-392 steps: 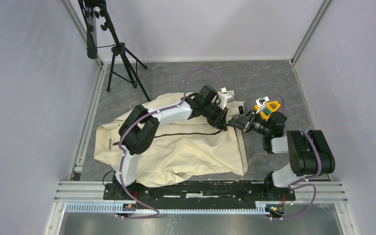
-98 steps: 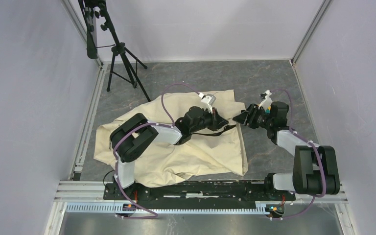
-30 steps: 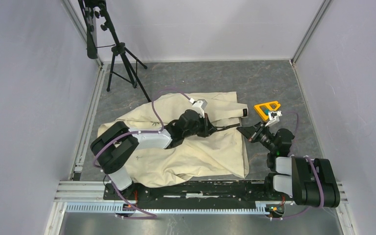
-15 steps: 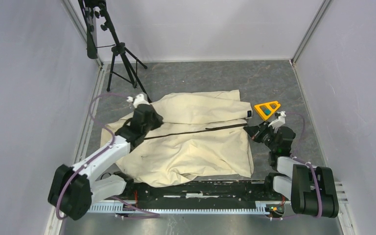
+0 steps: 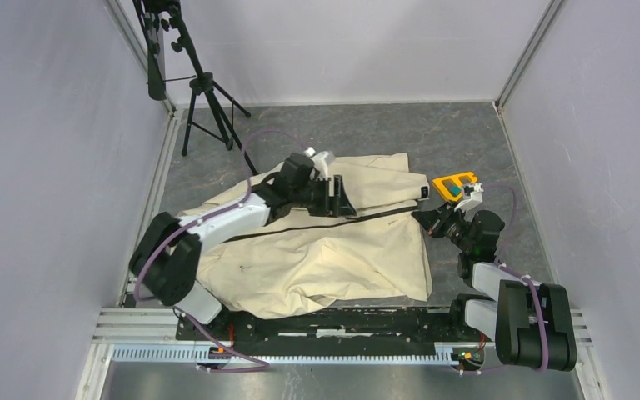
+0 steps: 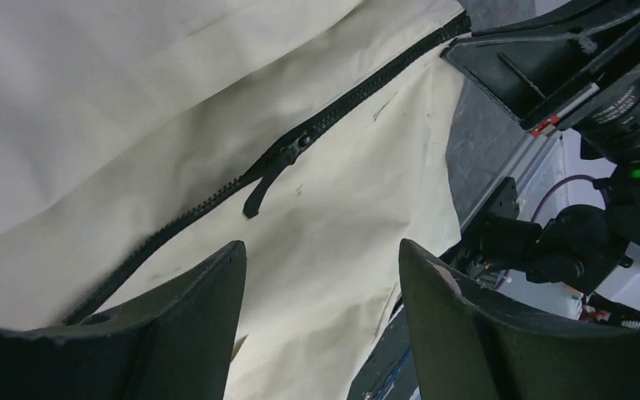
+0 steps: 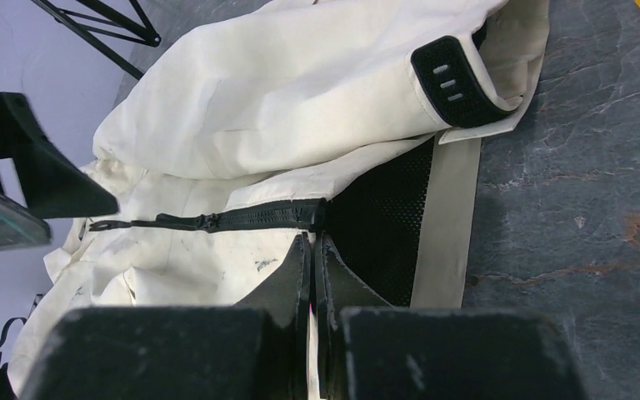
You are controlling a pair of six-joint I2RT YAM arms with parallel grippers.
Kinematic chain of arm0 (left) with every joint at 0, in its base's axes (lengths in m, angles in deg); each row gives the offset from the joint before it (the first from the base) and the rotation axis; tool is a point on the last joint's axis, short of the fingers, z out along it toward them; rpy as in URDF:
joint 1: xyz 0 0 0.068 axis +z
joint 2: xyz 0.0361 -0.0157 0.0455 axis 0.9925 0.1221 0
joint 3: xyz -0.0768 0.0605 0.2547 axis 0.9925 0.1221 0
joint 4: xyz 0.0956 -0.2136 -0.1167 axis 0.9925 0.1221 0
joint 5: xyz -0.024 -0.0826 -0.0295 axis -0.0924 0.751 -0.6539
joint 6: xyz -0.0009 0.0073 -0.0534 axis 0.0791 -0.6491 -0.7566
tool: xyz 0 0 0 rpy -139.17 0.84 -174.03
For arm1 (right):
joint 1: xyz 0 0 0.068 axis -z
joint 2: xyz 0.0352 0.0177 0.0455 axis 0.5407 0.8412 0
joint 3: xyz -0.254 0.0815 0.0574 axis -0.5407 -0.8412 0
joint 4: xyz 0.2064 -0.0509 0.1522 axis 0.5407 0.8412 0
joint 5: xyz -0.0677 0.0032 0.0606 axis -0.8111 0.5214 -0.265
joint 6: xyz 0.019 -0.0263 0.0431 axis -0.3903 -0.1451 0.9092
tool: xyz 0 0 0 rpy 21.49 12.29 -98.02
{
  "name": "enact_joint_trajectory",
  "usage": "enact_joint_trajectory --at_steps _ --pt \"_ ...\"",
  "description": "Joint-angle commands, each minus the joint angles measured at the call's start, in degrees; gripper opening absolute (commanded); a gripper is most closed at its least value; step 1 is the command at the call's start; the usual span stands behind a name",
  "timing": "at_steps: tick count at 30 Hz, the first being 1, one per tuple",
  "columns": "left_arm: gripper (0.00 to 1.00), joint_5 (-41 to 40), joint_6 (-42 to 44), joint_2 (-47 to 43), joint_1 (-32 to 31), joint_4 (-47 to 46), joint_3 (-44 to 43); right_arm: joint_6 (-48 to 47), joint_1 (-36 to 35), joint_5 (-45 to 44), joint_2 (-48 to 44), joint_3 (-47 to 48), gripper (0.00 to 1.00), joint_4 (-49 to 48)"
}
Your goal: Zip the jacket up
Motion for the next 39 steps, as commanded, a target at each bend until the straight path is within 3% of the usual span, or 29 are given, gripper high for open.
enact_joint_trajectory --at_steps 1,9,14,19,26,29,30,35,39 --pt "0.72 4.84 2.81 8.04 -1.74 4.24 -7.74 -1.03 -0.31 2.01 -0.24 1.76 0.0 -2.98" --pt "0.7 0.79 4.43 13.73 -2.32 7.91 -11.98 -0.32 -0.31 2.34 -0.13 1.76 0.0 -3.87" --pt "0.67 4.87 3.28 17.99 -2.82 6.96 -14.47 -0.15 -0.32 2.67 -0.05 1.69 0.0 -4.11" --pt "0.45 5.27 3.97 19.91 -2.93 8.23 -16.37 -0.06 -0.31 2.64 -0.12 1.62 0.0 -4.44" --pt "0.3 5.11 4.79 21.25 -3.01 8.88 -17.46 0.13 -0.31 2.82 0.1 1.46 0.0 -4.78" --pt "0.1 4.85 5.47 21.47 -3.56 9.62 -17.91 0.04 -0.31 2.38 0.18 1.57 0.0 -4.49" --pt "0.03 2.82 6.26 21.43 -3.91 11.1 -18.19 -0.02 -0.31 1.7 -0.02 1.69 0.0 -4.01" --pt "0.02 -16.91 6.79 14.33 -4.35 16.02 -13.41 1.34 1.2 -11.33 -7.15 -2.17 0.0 0.51" --pt "0.02 -24.69 7.88 5.59 -3.14 15.59 -6.64 2.9 4.12 -11.08 -9.16 -3.92 0.0 -0.15"
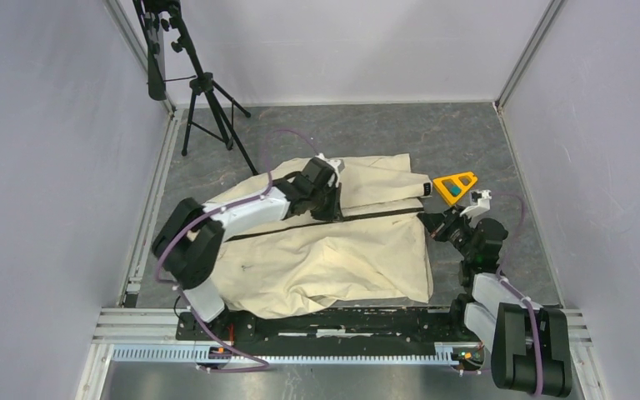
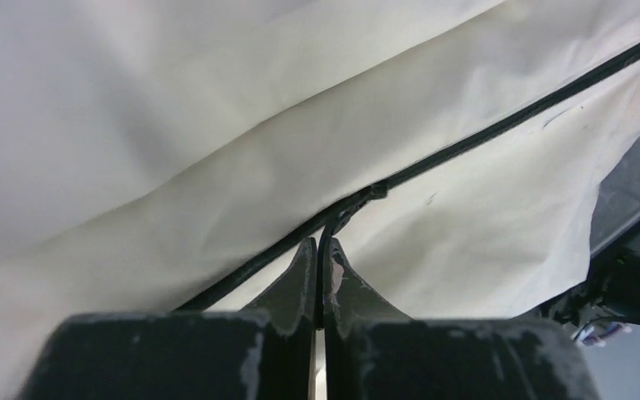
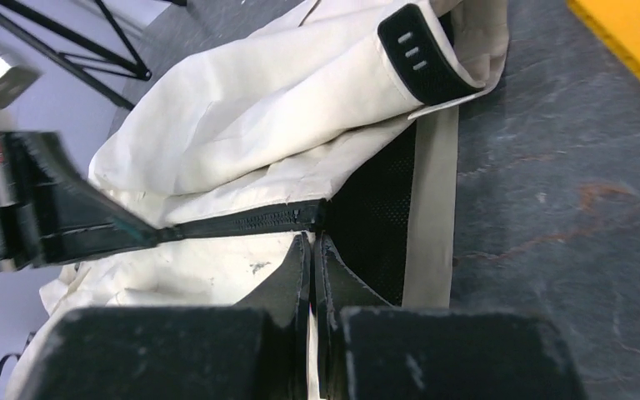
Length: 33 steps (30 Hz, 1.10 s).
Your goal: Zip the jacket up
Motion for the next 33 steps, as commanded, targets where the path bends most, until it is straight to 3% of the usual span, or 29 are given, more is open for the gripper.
enact_joint_trajectory --at_steps 1,4,7,11,17,23,25,28,33 --pt "0.02 -13.01 3.79 -10.91 2.22 2.43 6.21 0.83 3.43 -5.36 -1.24 -1.22 0.0 -3.9" --pt "0.02 -12.82 3.15 -12.22 1.06 5.56 5.65 0.27 3.34 -4.82 -1.67 -1.85 0.0 -3.79" --pt "0.02 -20.41 4.9 -16.97 3.08 7.35 9.65 -1.41 3.54 -6.99 -2.69 -1.15 0.0 0.07" --pt "0.02 -23.8 6.78 -19.97 12.58 13.89 11.6 -1.62 4.19 -8.83 -1.8 0.0 0.0 1.9" --pt "0.02 -36.85 12.31 -25.78 26.0 22.63 12.7 -3.68 5.04 -11.95 -0.88 1.33 0.0 4.95" --pt "0.02 -45.94 13.85 -30.79 41.43 23.48 12.61 -5.21 5.24 -14.56 -0.8 2.17 0.0 7.03" --pt "0.02 -45.28 15.07 -30.96 47.0 22.84 10.44 -4.99 5.21 -14.1 -0.49 2.14 0.0 6.57" --pt "0.02 -51.92 16.86 -30.73 49.04 22.3 7.69 -4.93 5.2 -13.47 -0.21 2.08 0.0 6.35" --pt "0.02 -51.12 18.39 -32.1 51.26 19.68 7.83 -5.17 4.62 -10.55 0.85 2.45 0.0 3.83"
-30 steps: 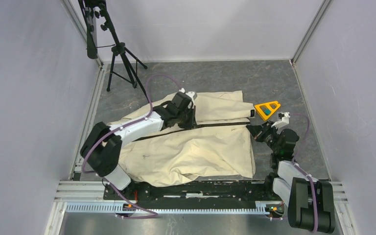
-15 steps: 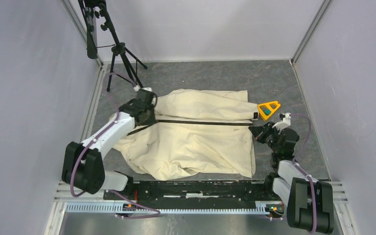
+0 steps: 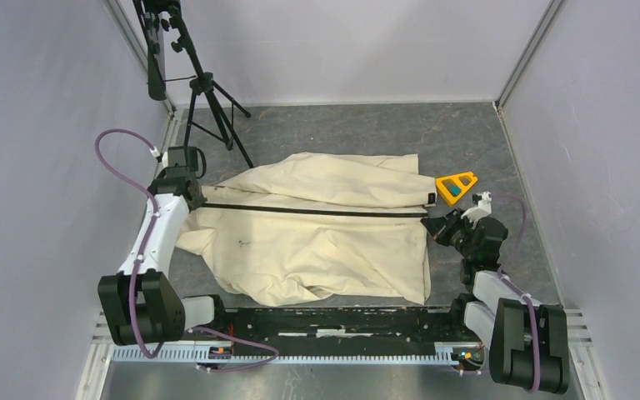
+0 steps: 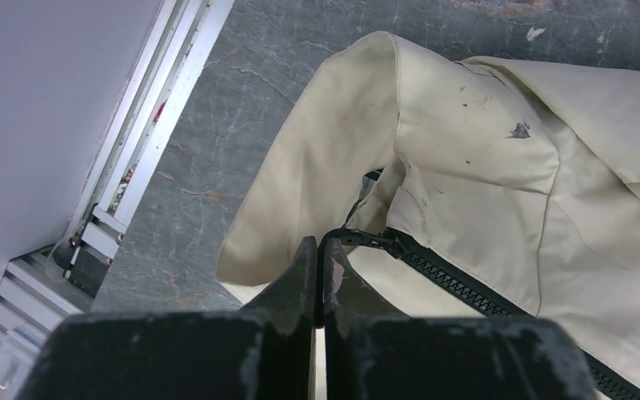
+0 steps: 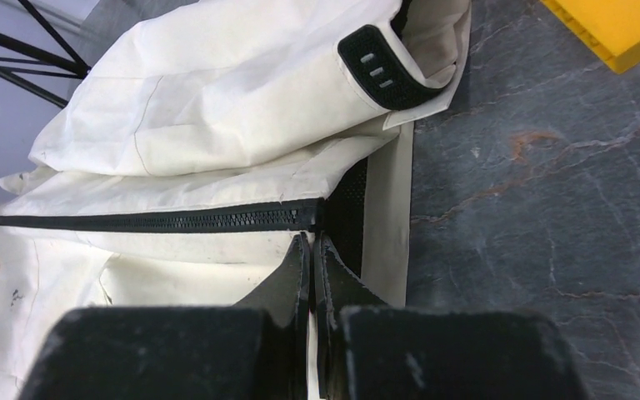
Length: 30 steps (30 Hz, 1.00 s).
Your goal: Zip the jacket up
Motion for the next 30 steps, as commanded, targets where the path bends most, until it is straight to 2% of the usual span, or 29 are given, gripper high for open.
enact_joint_trajectory --at_steps 1,4,5,8,10,12,15,17,19,20,24,27,30 --pt "0.02 -12.42 5.63 -2.61 3.48 -4.15 -2.22 -3.81 0.81 -5.93 1.26 3.05 0.0 -3.07" --pt "0.02 -7.41 5.3 -2.91 3.44 -5.58 -0.53 -7.92 -1.75 -6.65 1.17 6.18 0.01 2.33" --pt "0.03 -6.72 4.03 -2.69 3.45 -5.14 -0.4 -9.79 -2.51 -6.86 1.23 7.54 0.09 4.84" --pt "0.49 -1.58 1.48 -4.34 3.44 -5.51 0.55 -13.65 -3.98 -10.66 0.26 11.65 0.45 14.22" --pt "0.65 4.0 -0.09 -6.77 3.44 -7.31 1.96 -18.14 -5.44 -15.47 -0.62 16.81 0.61 22.84" --pt "0.78 9.03 -1.18 -8.94 3.23 -8.18 2.07 -20.7 -7.74 -19.37 -2.16 20.36 0.71 29.04" --pt "0.84 17.22 -1.77 -12.02 1.48 -9.39 1.35 -23.23 -13.25 -26.32 -5.4 24.35 0.81 36.86" --pt "0.86 24.37 -1.52 -14.57 -0.71 -10.31 0.33 -25.17 -16.01 -26.35 -7.9 26.83 0.85 40.17" --pt "0.9 32.06 -0.18 -18.25 -4.24 -11.8 -0.3 -26.29 -17.75 -23.02 -10.94 30.16 0.87 43.53" --pt "0.95 35.36 1.2 -20.08 -8.3 -12.84 -0.39 -26.1 -18.02 -20.1 -12.31 32.49 0.9 45.03" --pt "0.95 46.33 3.43 -28.28 -18.14 -18.96 0.19 -22.96 -18.15 -4.6 -16.52 42.06 0.98 45.01" --pt "0.96 56.7 0.51 -34.12 -19.58 -25.48 0.21 -19.66 -18.21 -0.3 -16.86 50.46 0.98 44.95" --pt "1.0 60.94 -1.65 -40.66 -19.58 -31.9 -0.52 -18.06 -18.21 1.21 -17.59 57.64 0.98 45.11"
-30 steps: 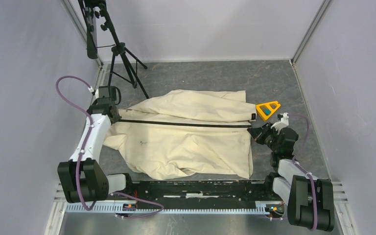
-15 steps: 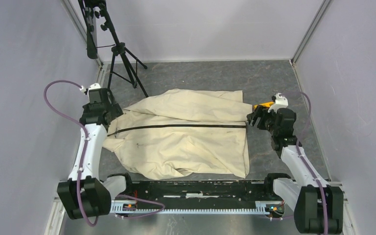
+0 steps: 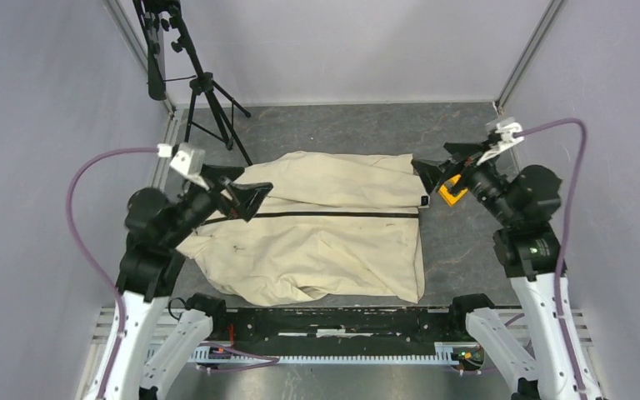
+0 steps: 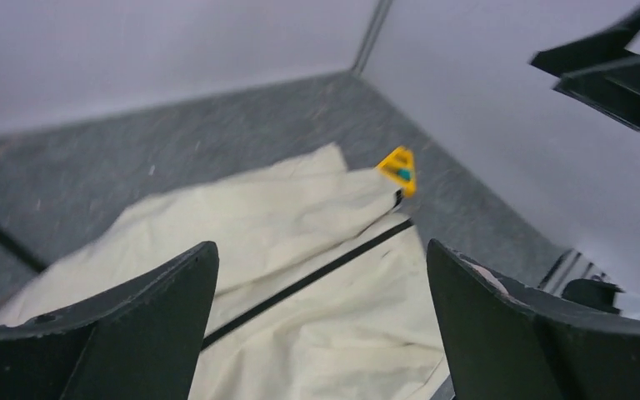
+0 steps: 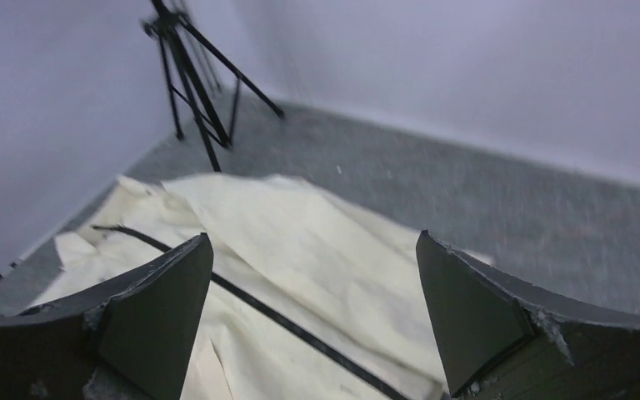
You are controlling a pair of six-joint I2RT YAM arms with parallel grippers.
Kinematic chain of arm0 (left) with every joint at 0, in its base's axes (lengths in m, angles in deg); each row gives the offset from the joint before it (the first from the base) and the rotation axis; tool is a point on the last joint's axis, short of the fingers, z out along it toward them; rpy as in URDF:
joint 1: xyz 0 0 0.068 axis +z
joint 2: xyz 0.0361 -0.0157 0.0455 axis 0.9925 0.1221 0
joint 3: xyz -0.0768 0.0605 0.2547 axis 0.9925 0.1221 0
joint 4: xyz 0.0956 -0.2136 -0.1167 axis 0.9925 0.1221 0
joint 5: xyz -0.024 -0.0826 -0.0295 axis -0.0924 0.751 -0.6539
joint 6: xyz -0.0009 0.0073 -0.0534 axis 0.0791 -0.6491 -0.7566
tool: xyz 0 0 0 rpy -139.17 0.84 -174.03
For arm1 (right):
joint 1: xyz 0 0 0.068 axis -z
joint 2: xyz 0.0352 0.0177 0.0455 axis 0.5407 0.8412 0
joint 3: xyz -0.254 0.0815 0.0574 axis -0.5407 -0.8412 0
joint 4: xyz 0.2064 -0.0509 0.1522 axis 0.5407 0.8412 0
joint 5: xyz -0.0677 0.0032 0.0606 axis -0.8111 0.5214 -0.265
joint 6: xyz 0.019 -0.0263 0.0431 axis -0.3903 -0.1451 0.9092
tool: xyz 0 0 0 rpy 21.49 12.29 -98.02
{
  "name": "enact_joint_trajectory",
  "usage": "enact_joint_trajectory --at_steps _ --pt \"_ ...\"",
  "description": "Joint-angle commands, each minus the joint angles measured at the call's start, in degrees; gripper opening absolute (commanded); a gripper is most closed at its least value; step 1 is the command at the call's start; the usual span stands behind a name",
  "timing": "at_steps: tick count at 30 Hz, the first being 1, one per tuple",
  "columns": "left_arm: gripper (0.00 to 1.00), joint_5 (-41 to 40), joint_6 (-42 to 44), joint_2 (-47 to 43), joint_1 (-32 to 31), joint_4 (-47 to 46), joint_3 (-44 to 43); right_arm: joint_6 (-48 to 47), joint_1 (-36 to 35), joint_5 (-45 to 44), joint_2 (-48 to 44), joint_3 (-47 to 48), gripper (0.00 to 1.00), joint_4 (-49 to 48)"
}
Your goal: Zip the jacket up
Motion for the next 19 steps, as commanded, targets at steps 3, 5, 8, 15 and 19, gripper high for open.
enact_joint_trajectory --at_steps 3,5,8,15,19 --pt "1.0 11.34 -1.42 -11.33 -0.15 -14.33 -5.11 2.23 -0.31 3.58 -2.84 16.3 0.98 2.7" --pt "1.0 8.33 -0.64 -12.69 -0.13 -13.19 -8.5 0.16 -0.3 -0.56 -3.88 21.25 0.98 6.0" --pt "1.0 3.57 -1.68 -13.6 -0.15 -12.79 -11.69 -3.39 -0.31 -9.18 -6.16 25.99 0.98 9.53" --pt "1.0 -6.71 -5.39 -15.99 -0.14 -10.87 -13.81 -2.15 -0.29 -22.61 -15.31 20.39 0.98 3.82" --pt "1.0 -7.0 -6.08 -16.09 -0.15 -9.36 -14.26 -1.99 -0.29 -20.88 -12.48 21.41 0.98 6.71"
